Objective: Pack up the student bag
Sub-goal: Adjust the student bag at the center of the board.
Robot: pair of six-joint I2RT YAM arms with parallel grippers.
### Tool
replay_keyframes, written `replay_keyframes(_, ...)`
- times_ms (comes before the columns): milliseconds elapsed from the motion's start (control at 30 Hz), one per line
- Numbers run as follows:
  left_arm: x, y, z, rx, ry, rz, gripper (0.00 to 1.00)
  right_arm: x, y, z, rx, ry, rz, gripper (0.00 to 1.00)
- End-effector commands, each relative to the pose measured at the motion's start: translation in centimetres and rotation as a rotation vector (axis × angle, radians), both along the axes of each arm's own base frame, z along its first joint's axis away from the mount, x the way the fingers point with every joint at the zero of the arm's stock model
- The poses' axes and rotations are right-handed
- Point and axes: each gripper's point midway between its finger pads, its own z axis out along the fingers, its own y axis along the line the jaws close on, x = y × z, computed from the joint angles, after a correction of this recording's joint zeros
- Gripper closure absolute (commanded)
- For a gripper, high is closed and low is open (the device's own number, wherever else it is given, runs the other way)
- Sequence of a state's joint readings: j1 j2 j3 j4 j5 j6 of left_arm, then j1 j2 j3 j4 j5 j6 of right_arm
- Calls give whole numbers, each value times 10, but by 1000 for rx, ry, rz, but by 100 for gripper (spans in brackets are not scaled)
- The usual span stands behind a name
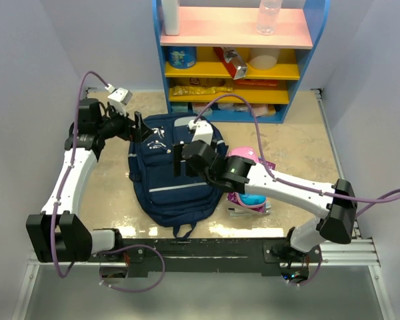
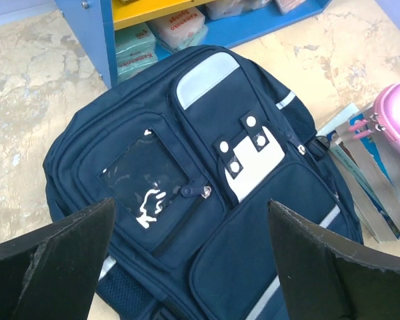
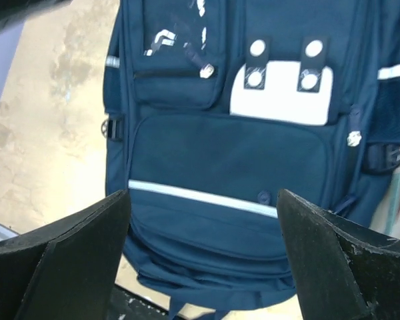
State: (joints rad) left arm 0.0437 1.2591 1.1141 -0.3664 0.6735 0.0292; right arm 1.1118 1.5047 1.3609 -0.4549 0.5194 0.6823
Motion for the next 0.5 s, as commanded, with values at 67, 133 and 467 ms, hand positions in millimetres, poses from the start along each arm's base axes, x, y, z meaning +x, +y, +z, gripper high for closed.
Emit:
replay_keyframes(67,34,0,0,29,-94,55,0,-15,9,-24,-24,16,-37,9)
replay_keyframes(133,47,3,-10,52,-97,58,0,-17,4,-38,-40,37,-58,10)
replay_keyframes(467,111,14,-75,142,-44,59,0,-20,-10,-75,-78,76,-135,13)
